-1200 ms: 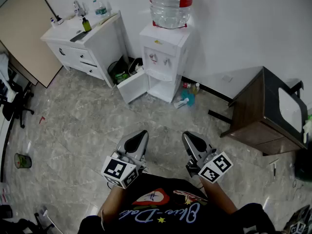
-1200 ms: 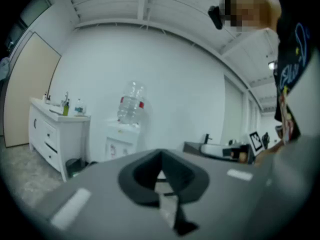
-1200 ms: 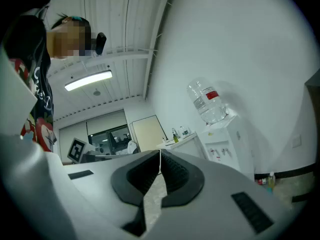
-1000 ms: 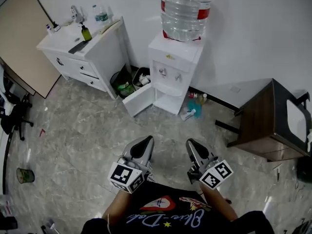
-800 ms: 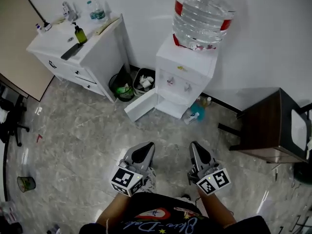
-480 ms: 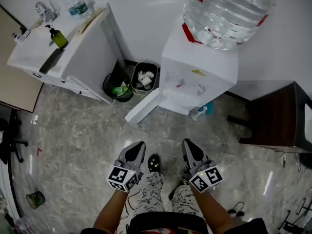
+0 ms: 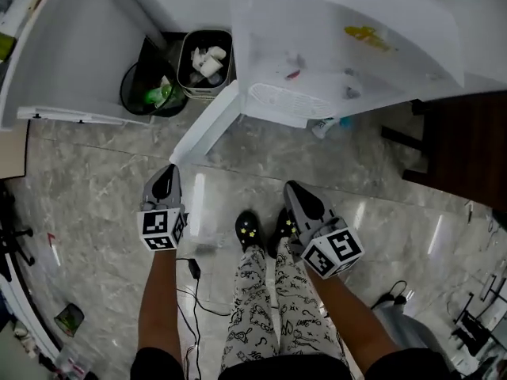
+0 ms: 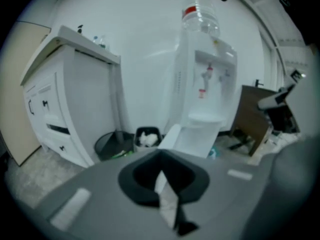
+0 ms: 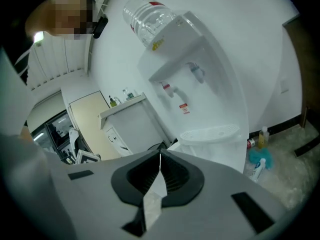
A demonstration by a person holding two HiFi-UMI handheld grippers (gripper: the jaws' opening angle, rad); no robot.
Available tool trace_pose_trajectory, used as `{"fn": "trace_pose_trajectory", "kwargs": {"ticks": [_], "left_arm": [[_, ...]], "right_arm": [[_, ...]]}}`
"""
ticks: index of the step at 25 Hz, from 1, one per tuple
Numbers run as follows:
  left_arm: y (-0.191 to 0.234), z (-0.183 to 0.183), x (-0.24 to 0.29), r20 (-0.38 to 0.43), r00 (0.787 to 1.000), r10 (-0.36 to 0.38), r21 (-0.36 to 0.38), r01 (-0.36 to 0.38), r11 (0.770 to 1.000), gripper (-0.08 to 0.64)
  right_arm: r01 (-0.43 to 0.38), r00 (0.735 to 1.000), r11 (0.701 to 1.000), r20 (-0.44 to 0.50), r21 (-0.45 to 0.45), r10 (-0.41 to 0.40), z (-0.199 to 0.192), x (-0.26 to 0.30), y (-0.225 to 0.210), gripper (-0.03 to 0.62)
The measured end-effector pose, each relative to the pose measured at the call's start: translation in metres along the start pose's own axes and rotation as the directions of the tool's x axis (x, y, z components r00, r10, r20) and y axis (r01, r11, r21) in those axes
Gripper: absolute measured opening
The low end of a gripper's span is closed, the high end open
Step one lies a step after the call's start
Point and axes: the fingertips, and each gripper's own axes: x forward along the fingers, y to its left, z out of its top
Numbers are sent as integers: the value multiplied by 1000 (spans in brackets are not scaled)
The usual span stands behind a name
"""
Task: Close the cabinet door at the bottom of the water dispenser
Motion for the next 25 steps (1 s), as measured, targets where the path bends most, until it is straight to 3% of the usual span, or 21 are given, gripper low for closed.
{"fn": "trace_pose_trajectory", "kwargs": {"ticks": [6, 8, 12, 20, 25], "left_arm": [[69, -44, 40, -106, 989, 99, 33, -96, 995, -3], [76, -51, 56, -135, 987, 82, 52, -75, 996, -3], [60, -58, 79, -179, 984, 1, 157, 28, 987, -3], [23, -63, 87, -197, 978, -69, 166, 103, 981, -5], [-30, -73, 83, -202, 971, -127, 141, 158, 977, -5]], "right_arm": [[2, 999, 999, -54, 52, 1, -42, 18, -6, 17], [2, 998, 999, -60, 50, 1, -45, 24, -9, 17], [19, 999, 999, -46, 40, -18, -40, 32, -17, 17], [69, 997, 996, 19, 55, -70, -22, 26, -41, 17], [104, 994, 991, 30, 85, -107, -26, 12, -59, 17]]}}
